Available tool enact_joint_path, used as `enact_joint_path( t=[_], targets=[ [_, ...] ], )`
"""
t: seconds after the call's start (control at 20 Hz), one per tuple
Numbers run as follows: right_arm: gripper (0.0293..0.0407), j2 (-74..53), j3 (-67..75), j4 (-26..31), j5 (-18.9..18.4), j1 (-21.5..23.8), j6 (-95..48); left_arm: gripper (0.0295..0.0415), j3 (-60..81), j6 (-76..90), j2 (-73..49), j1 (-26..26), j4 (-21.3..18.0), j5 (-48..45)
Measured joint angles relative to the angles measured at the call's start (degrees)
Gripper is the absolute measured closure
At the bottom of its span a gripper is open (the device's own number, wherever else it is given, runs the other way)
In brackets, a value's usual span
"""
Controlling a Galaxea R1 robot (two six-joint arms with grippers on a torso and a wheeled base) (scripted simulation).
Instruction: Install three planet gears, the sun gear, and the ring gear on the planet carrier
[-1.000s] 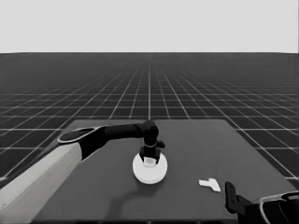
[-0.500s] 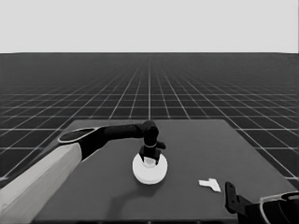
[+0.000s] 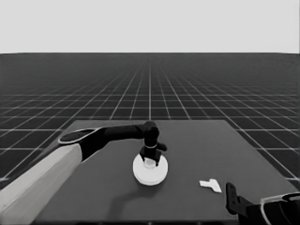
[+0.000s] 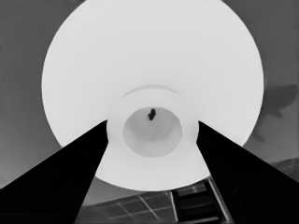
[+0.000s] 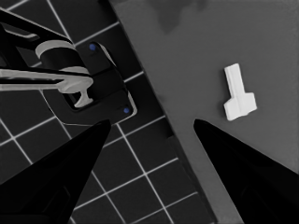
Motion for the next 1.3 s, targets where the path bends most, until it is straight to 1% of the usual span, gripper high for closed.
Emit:
enact_joint_path(
  t=[0.7,0.75,0.8,0.9,1.2,1.25,1.3],
  targets=[
    [0.0315,0.0,0.0,0.0,0.0,0.0,0.0,0.0362,0.0,7.0,0.0,0.0,0.0,0.01],
    [0.0315,0.0,0.0,0.0,0.0,0.0,0.0,0.0337,0.01,7.3,0.0,-0.01,0.0,0.0],
    [0.0315,0.0,0.0,0.0,0.0,0.0,0.0,0.0329,0.01,7.47,0.0,-0.01,0.0,-0.01],
    [0.0315,0.0,0.0,0.0,0.0,0.0,0.0,0.0326,0.0,7.64,0.0,-0.02,0.0,-0.01],
    [0.0315,0.0,0.0,0.0,0.0,0.0,0.0,0.0326,0.02,7.72,0.01,-0.06,-0.01,-0.01],
    [0.0315,0.0,0.0,0.0,0.0,0.0,0.0,0.0324,1.71,-5.43,-0.48,-2.35,-2.1,0.62],
    [0.0315,0.0,0.0,0.0,0.0,0.0,0.0,0.0325,2.48,-13.23,-0.66,-4.1,-3.38,0.98]
  ],
)
